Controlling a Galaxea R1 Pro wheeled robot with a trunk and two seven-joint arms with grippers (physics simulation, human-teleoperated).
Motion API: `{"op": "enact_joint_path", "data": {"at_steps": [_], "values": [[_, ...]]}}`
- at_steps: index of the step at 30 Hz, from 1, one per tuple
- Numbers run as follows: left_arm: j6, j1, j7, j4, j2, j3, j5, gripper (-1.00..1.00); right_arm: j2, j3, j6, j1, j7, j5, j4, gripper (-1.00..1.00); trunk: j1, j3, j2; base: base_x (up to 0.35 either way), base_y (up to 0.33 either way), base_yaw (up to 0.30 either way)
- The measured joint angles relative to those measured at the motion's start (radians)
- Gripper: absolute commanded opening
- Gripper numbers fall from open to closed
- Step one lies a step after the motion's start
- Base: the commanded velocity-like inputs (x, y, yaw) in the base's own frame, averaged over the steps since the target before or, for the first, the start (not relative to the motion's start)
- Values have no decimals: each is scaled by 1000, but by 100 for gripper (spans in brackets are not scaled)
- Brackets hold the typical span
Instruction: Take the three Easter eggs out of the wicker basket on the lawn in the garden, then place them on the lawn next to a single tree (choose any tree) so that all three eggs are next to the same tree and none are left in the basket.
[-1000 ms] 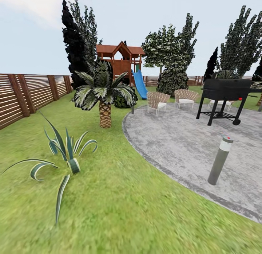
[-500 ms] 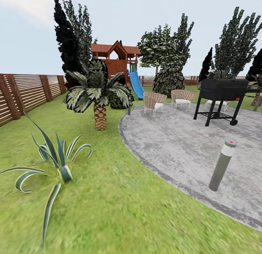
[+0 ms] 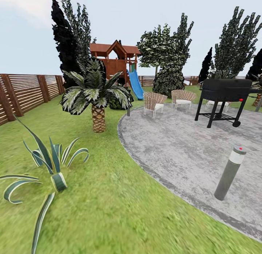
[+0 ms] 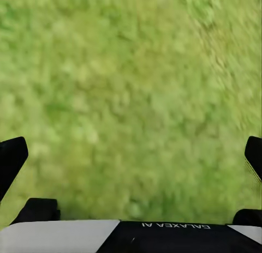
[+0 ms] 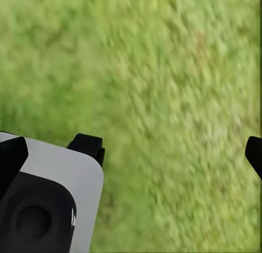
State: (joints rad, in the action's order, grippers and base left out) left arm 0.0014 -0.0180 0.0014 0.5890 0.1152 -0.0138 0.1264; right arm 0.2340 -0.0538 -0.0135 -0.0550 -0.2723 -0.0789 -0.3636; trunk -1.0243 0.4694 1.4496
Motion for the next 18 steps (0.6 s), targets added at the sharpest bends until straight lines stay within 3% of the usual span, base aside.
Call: {"op": "enact_joint_path", "data": {"at_steps": [18], "values": [[0,0,-2,0,0,0,0,100,0,0,1,0,0,0,0,100,0,0,0,342,0,-14]]}}
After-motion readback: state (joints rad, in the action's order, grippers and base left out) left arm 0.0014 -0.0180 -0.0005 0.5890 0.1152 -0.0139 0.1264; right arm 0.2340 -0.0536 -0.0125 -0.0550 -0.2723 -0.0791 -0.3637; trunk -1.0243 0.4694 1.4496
